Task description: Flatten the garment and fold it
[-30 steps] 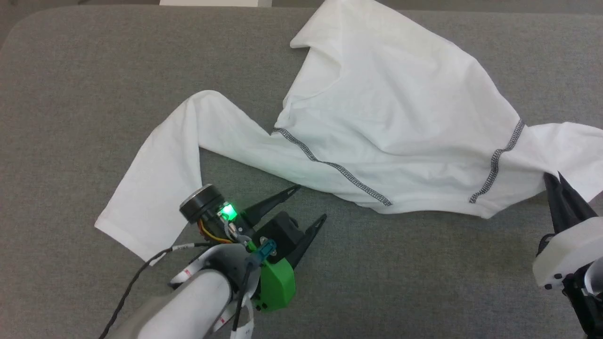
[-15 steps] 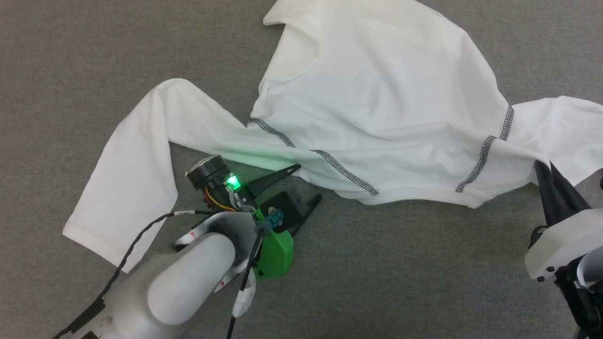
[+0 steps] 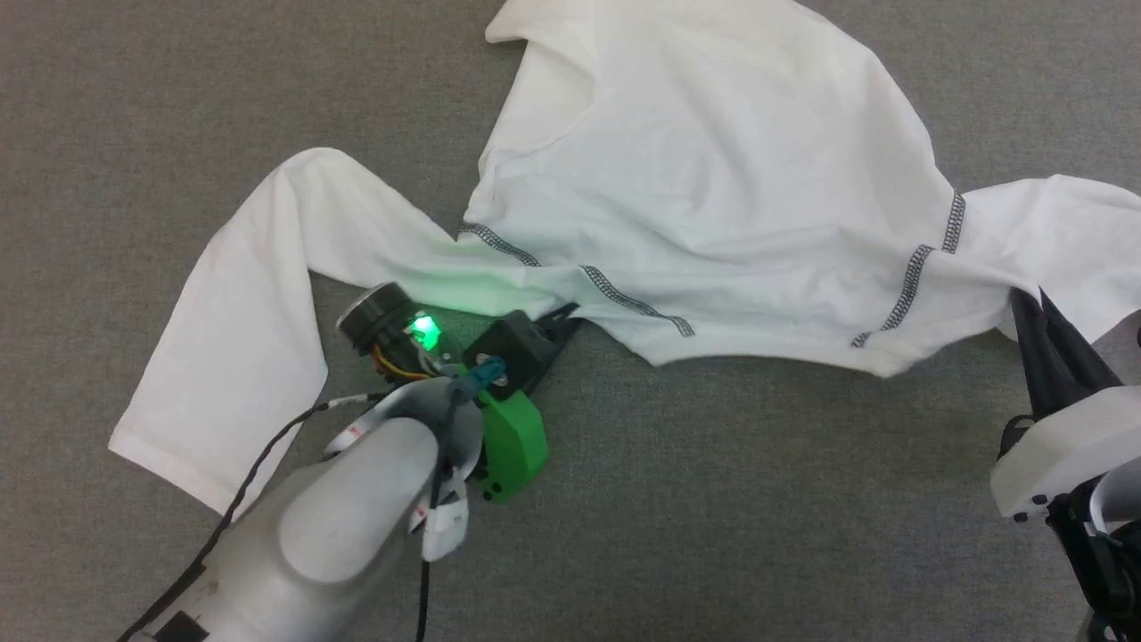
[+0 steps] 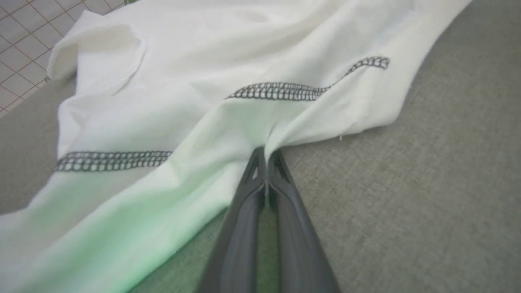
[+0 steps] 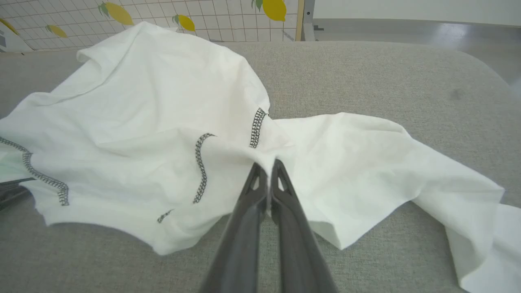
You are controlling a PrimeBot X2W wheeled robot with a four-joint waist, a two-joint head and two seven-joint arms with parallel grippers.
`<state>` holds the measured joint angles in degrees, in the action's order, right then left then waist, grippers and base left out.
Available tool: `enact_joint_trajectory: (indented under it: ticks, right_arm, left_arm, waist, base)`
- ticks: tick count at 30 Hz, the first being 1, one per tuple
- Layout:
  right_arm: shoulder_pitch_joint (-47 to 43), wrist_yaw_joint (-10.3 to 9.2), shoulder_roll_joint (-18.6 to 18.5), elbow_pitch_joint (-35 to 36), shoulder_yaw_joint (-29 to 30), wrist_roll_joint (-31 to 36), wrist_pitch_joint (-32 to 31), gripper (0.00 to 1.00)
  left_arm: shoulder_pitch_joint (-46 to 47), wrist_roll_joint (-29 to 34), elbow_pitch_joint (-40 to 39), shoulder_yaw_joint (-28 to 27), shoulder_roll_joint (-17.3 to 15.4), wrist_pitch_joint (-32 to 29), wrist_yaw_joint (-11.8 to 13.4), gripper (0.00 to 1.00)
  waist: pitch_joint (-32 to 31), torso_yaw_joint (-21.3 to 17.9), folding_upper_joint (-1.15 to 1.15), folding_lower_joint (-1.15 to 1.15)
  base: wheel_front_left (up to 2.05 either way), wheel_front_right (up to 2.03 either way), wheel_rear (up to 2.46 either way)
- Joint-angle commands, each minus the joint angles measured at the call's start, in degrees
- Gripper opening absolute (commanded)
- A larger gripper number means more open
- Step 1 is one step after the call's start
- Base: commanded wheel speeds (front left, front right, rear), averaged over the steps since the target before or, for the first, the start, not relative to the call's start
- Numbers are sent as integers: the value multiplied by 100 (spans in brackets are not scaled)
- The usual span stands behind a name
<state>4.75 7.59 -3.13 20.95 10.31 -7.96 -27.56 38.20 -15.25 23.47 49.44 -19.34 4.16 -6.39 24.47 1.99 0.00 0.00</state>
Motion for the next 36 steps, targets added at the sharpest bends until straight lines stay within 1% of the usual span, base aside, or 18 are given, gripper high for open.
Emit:
enact_joint_trajectory:
  ticks: [1, 4, 7, 10, 13, 16, 19, 20, 21, 28, 33, 36]
  right_arm:
    - [101, -10, 2, 18, 15, 9, 86, 0]
    - [128, -10, 7, 73, 50, -10, 189, 0]
    - [192, -10, 12, 174, 49, -63, 277, 0]
    - [342, -10, 15, 302, 14, -86, 374, 0]
    - [577, -10, 10, 418, -68, -88, 460, 0]
    - [941, -10, -79, 513, -171, -98, 520, 0]
    - [1369, -10, -213, 556, -287, -109, 525, 0]
    - [1551, -10, -270, 557, -332, -105, 531, 0]
    - [2010, -10, -397, 528, -465, -101, 526, 0]
    - [3021, -10, -677, 411, -823, -124, 342, 0]
    - [3514, -10, -835, 357, -1017, -183, 116, 0]
    - [3717, -10, -850, 327, -1104, -267, -75, 0]
  left_arm:
    - [-215, -161, 74, -139, -125, 59, 127, 0]
    - [-447, -629, -264, -565, -132, 347, 300, 0]
    - [-610, -939, -765, -901, -196, 517, 463, 0]
    - [-694, -1119, -1392, -1191, -362, 542, 634, 0]
    - [-706, -1264, -2008, -1466, -523, 424, 826, 0]
    - [-622, -1341, -2673, -1732, -700, 187, 1052, 0]
    - [-456, -1406, -3238, -1961, -798, -93, 1266, 0]
    - [-370, -1429, -3420, -2039, -837, -210, 1325, 0]
    - [-98, -1515, -3790, -2213, -912, -510, 1420, 0]
    - [667, -1607, -4378, -2454, -1025, -1225, 1569, 0]
    - [1071, -1719, -4571, -2492, -1063, -1743, 1627, 0]
    - [1263, -1840, -4632, -2503, -1037, -2025, 1667, 0]
  waist:
    - [-129, 11, 0, 0]
    - [-323, 28, 0, 0]
    - [-551, 44, 0, 0]
    - [-831, 46, 0, 0]
    - [-1094, 20, 0, 0]
    - [-1338, -25, 0, 0]
    - [-1523, -71, 0, 0]
    - [-1576, -88, 0, 0]
    - [-1695, -130, 0, 0]
    - [-1922, -202, 0, 0]
    - [-2007, -229, 0, 0]
    - [-2021, -241, 0, 0]
  base:
    - [0, 0, 0]
    - [0, 0, 0]
    - [0, 0, 0]
    - [0, 0, 0]
    - [0, 0, 0]
    - [0, 0, 0]
    - [0, 0, 0]
    - [0, 0, 0]
    - [0, 0, 0]
    - [0, 0, 0]
    - [0, 0, 0]
    - [0, 0, 0]
